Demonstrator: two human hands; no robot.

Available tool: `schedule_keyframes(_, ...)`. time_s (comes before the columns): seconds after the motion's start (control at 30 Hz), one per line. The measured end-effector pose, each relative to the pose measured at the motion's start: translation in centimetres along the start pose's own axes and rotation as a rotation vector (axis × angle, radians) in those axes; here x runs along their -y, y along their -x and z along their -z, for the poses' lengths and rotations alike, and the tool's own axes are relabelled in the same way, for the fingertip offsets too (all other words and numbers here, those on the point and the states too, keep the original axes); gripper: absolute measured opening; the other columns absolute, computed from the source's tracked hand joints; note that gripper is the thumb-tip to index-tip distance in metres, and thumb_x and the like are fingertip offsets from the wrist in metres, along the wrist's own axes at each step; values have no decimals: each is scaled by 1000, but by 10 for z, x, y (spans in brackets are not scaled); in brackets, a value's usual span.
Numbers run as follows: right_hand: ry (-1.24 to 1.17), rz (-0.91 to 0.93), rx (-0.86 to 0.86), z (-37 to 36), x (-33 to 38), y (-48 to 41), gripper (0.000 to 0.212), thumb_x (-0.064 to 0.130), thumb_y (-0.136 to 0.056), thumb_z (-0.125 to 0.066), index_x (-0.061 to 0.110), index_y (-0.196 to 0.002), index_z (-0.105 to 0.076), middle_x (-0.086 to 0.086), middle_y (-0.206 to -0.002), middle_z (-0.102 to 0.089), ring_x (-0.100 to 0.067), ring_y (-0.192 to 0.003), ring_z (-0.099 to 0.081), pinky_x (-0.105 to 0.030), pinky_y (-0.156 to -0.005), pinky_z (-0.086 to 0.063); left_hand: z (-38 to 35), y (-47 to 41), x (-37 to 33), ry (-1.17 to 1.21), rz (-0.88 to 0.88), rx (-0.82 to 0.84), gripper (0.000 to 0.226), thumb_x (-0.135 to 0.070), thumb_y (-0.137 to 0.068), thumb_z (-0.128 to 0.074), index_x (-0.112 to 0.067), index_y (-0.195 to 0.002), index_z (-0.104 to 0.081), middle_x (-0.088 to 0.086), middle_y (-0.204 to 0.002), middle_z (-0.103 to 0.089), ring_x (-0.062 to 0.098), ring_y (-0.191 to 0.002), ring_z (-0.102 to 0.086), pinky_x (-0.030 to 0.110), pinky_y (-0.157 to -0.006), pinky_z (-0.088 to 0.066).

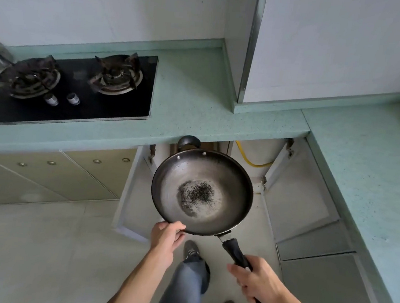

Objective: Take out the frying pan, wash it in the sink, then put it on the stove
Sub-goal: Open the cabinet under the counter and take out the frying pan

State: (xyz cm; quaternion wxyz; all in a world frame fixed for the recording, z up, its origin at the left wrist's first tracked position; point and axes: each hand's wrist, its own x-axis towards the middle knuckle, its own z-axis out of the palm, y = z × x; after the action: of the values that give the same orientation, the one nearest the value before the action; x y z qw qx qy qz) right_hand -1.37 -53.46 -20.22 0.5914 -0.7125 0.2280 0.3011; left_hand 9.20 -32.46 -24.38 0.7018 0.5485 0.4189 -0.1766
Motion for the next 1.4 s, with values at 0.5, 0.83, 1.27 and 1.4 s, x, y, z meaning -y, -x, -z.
schedule_keyframes(0.5, -30, 168, -19, 11, 80, -18, 26, 19, -88, -65, 5, -76, -47, -1, -54, -46, -17, -39, -39, -26, -38, -36, -33, -13, -92, 124, -108, 100, 30, 9, -78, -65, -5, -102, -55, 15, -93, -67, 29, -87, -67, 32, -79, -59)
schedule_keyframes(0.83, -55, 134, 8, 16, 186, -135, 24, 20, -90, -63, 7, -80, -45, -1, -57, -43, -14, -42, -38, -26, -40, -36, -76, -120, -202, 100, -87, 129, 28, 10, -79, -65, 0, -104, -56, 16, -91, -68, 35, -99, -66, 33, -79, -57)
schedule_keyframes(1.27, -81, 110, -60, 16, 269, -252, 27, 20, -91, -63, 9, -74, -44, 0, -56, -41, -13, -41, -36, -24, -38, -35, -129, -232, -300, 44, -26, 164, 26, 10, -80, -67, -3, -97, -53, 18, -101, -67, 37, -107, -64, 37, -88, -55)
schedule_keyframes(1.4, 23, 106, -98, 27, 280, -273, 25, 23, -90, -62, 9, -75, -46, 0, -55, -45, -15, -44, -42, -28, -42, -42, -141, -247, -310, 45, -4, 210, 28, 10, -80, -69, -1, -102, -55, 20, -108, -68, 36, -108, -65, 38, -90, -55)
